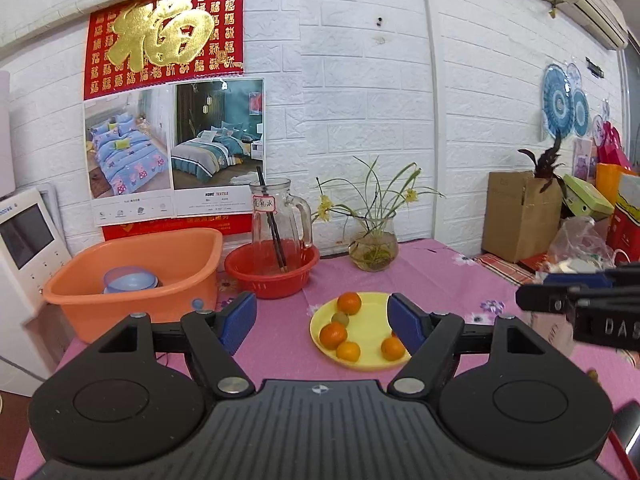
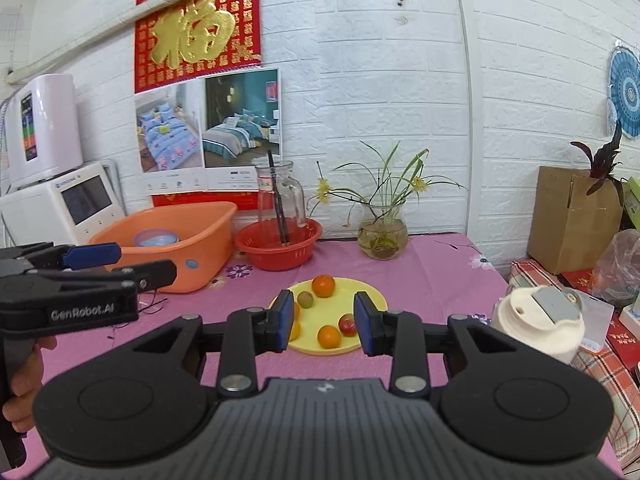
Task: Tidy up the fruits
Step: 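Move both grippers back over the plum pile, then grasp a red plum with the left gripper while the right gripper grasps another red plum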
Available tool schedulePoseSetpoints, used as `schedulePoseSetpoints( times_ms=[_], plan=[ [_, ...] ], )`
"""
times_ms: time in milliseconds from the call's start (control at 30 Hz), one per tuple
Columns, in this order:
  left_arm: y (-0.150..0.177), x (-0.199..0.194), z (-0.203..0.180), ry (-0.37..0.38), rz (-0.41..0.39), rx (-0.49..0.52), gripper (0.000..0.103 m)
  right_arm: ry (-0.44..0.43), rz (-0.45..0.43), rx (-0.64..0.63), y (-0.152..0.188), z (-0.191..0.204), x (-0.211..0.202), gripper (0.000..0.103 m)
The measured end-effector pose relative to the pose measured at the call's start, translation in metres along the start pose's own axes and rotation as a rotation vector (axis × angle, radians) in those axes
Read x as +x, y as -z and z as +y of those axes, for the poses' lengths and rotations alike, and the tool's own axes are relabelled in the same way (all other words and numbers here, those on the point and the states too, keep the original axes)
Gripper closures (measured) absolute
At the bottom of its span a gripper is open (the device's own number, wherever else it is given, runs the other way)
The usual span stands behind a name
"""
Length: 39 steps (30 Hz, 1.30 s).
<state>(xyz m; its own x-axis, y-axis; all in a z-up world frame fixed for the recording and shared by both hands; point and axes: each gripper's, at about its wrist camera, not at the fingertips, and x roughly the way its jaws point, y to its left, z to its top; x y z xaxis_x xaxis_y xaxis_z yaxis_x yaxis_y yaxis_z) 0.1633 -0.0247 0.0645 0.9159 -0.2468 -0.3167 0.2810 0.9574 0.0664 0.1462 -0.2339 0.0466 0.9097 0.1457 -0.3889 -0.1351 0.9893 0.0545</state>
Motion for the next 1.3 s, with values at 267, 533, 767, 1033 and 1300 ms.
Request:
schedulePoseSetpoints(
  times_ms=[267,533,767,1033,1300],
  plan=[
    [0.061,-0.046,-0.012,0.029,0.056,-0.008,0.031,-0.004,0.014,-0.035,0.027,0.007,-0.030,0.030],
    [0.107,-0.072,-0.042,0.060,0.124,0.038,0.031,-0.013,0.053,-0.084,0.076,0.019,-0.051,0.030],
    [0.140,-0.056,-0.051,0.097,0.263,-0.016,0.032,-0.043,0.124,-0.058,0.109,0.014,-0.055,0.030],
    [0.149,-0.035,-0.051,0.088,0.323,-0.073,0.046,-0.038,0.143,-0.045,0.119,0.007,-0.055,0.030],
    [0.152,-0.022,-0.049,0.082,0.364,-0.100,0.053,-0.051,0.174,-0.025,0.129,0.003,-0.047,0.030]
  ],
)
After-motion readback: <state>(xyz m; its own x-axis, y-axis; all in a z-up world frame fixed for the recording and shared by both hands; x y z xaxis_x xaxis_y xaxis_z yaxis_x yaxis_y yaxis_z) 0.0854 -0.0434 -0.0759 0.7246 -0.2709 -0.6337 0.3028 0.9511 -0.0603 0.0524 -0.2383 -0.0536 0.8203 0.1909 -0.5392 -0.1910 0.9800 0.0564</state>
